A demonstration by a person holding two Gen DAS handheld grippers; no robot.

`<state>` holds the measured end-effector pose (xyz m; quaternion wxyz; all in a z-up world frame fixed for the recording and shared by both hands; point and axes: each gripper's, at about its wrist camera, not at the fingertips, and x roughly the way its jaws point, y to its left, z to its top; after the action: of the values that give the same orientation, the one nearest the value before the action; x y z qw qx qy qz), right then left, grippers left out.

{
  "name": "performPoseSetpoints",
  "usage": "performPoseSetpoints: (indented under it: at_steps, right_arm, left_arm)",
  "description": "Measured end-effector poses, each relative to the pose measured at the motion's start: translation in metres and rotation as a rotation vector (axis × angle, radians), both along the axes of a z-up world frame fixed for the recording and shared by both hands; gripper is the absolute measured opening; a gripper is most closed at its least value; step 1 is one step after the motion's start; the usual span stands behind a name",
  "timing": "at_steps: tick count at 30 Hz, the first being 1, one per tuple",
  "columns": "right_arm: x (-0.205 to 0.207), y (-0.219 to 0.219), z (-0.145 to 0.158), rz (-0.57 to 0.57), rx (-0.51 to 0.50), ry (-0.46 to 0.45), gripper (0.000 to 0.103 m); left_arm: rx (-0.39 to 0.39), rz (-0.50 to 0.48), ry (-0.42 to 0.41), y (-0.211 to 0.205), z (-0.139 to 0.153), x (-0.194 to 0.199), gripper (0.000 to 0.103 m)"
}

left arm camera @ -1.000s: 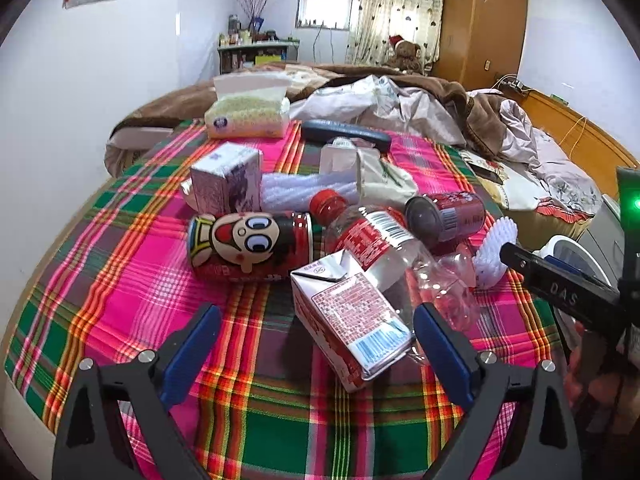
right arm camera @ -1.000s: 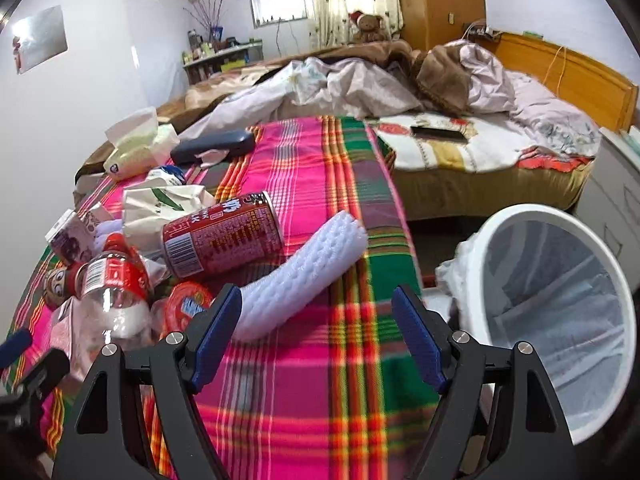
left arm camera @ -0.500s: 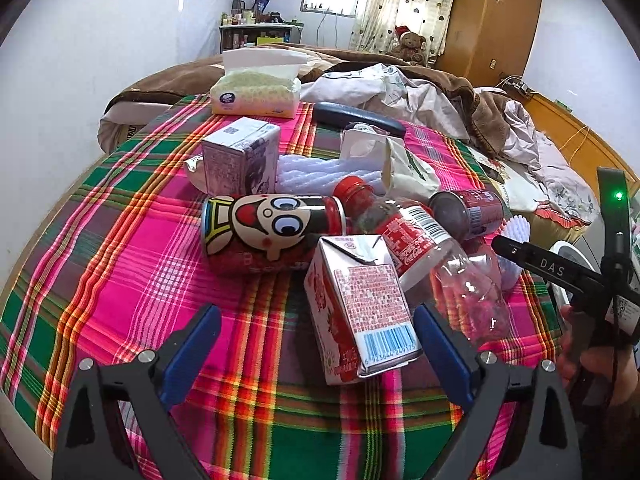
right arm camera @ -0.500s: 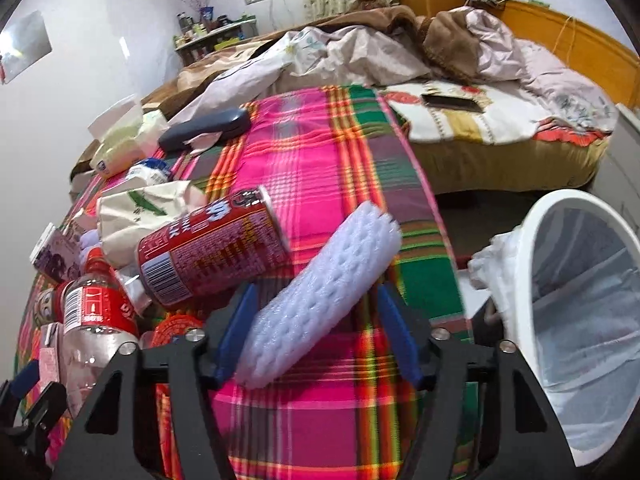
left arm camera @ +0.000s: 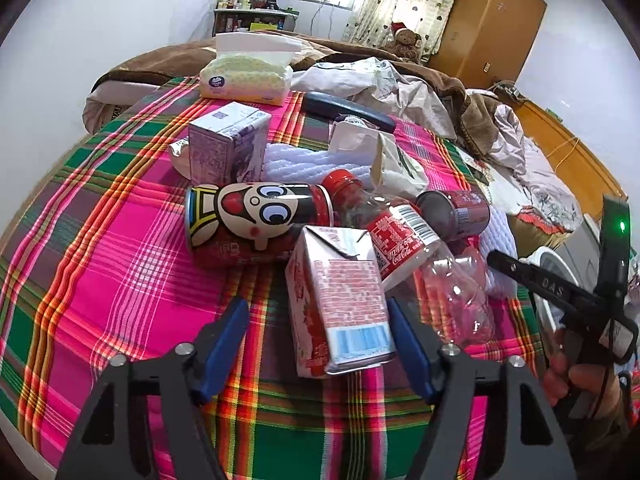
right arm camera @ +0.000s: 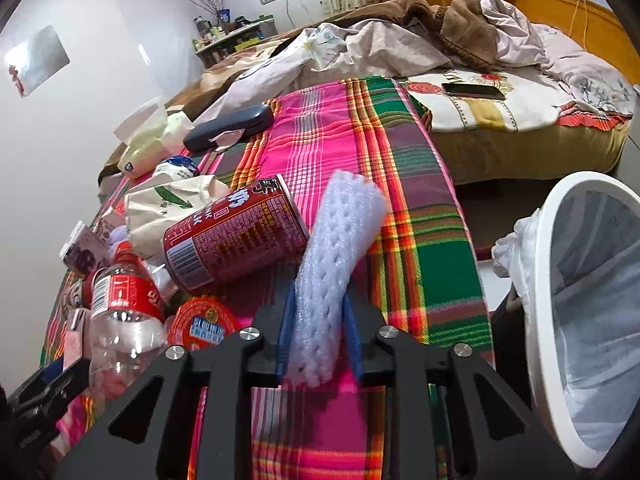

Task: Collect trash
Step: 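Grasp the white milk carton with the left tool while the right tool holds the foam net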

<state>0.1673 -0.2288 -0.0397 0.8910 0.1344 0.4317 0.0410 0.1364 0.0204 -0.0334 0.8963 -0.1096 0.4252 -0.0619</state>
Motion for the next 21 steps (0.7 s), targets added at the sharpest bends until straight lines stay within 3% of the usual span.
performPoseSetpoints:
  at_steps: [17, 21]
  right_arm:
    - [-0.017, -0.002, 0.010, 0.021, 0.019, -0.050, 0.021]
    - [-0.022, 0.000, 0.012, 0.029, 0.028, -0.061, 0.021]
  left_arm:
    - [0.066, 0.011, 0.013, -0.007, -0.007, 0.012, 0.069]
    - [0.063, -0.008, 0.000, -0.009, -0.003, 0.010, 0.043]
